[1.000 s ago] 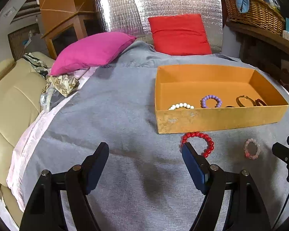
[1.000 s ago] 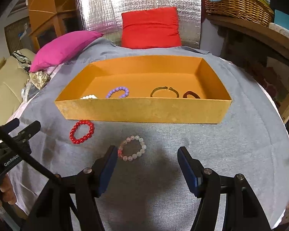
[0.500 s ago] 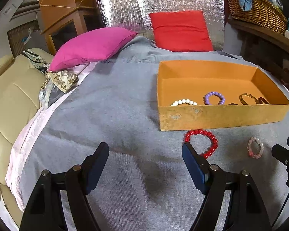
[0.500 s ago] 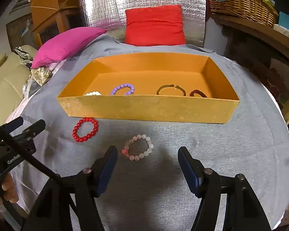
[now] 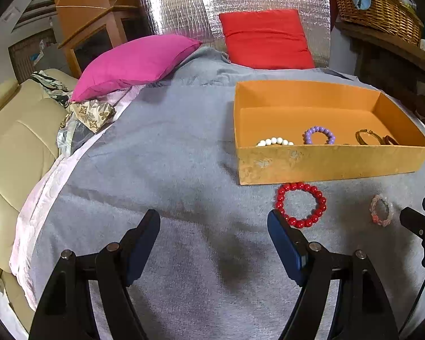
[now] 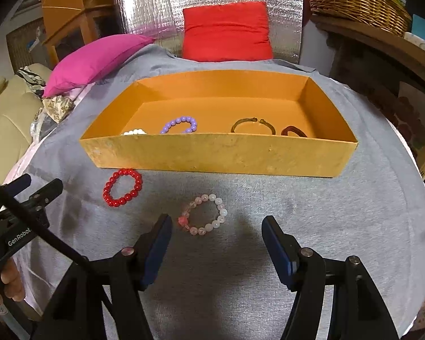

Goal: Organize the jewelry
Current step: 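Withdraw both tools from the box back over the cloth, then grasp the pink-white crystal bead bracelet with the right tool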

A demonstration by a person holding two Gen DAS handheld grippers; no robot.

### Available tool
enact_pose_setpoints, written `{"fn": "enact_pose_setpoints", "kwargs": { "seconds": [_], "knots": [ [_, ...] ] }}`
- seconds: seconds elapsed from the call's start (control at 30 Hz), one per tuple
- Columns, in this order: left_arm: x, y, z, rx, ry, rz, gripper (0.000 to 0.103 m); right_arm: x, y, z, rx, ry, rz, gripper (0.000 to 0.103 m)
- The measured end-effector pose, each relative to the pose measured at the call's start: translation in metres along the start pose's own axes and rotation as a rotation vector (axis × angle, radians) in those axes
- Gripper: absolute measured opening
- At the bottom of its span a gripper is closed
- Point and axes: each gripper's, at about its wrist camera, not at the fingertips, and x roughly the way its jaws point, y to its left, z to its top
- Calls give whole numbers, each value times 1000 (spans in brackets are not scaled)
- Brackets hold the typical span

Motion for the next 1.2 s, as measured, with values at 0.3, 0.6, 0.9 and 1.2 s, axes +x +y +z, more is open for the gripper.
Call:
{"fn": "enact_pose_setpoints", "kwargs": {
  "seconds": [0.3, 0.6, 0.9, 1.2],
  "knots": [
    [7, 3, -2, 6, 25, -2, 79, 6, -2, -1, 5, 19, 3, 69],
    [20, 3, 0, 5, 67, -15, 79, 14, -9, 2, 40, 39, 25, 69],
    [37, 5, 3, 7, 122, -56, 79, 34, -2, 2, 25, 77, 78, 69],
    [44, -8, 5, 31, 137, -106, 79, 54, 10, 2, -18, 81, 67, 69]
  ]
}}
